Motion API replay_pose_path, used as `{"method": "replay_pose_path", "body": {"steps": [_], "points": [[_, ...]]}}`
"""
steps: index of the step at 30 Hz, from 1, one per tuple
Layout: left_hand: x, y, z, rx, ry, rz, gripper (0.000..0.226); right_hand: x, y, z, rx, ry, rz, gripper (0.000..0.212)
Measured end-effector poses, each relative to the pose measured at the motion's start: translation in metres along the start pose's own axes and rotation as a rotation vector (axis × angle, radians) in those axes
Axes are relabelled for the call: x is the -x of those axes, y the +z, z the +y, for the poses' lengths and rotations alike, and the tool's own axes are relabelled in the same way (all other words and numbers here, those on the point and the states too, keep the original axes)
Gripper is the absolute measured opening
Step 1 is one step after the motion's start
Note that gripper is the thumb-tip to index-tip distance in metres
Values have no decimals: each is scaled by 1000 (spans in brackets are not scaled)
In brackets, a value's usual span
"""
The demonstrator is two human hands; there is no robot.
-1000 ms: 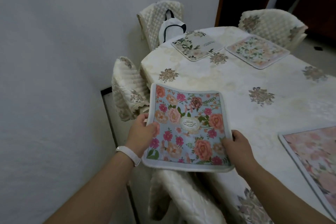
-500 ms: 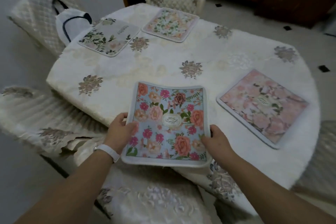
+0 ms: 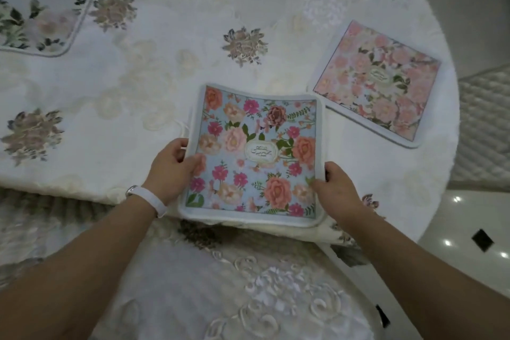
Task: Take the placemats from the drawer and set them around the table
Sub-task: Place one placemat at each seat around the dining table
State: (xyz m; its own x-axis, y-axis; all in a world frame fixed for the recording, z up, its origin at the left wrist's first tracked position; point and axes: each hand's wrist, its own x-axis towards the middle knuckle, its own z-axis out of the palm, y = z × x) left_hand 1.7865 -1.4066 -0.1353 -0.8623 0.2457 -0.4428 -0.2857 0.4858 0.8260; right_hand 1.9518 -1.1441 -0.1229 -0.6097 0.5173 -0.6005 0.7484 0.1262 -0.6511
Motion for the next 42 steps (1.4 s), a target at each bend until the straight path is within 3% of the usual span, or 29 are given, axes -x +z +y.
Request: {"method": "replay_pose_path", "body": {"steps": [9, 13, 16, 19, 22, 27, 34, 42], "points": [[-16, -9, 1, -62, 9, -45, 12, 3, 17, 6, -61, 47, 100, 18], [-22, -16, 5, -36, -16, 125, 27, 4, 14, 8, 58, -31, 321, 40], [-22, -10, 1, -295, 217, 172, 32, 1, 24, 5, 358, -268, 356, 46], [-30, 15, -5, -671, 594, -125, 40, -11, 52, -5, 625, -596, 219, 45], [-50, 42, -9, -911, 768, -275, 54, -33, 80, -15, 792, -618, 68, 54], [-97, 71, 10, -1103, 779, -223, 56, -82, 92, -44, 960, -689, 90, 61], [-147, 79, 37, -1185, 742, -183, 57, -134, 76, -68, 980, -680, 113, 65], [-142, 66, 29, -1129, 571, -79, 71, -145, 31, -52, 894, -490, 229, 68]]}}
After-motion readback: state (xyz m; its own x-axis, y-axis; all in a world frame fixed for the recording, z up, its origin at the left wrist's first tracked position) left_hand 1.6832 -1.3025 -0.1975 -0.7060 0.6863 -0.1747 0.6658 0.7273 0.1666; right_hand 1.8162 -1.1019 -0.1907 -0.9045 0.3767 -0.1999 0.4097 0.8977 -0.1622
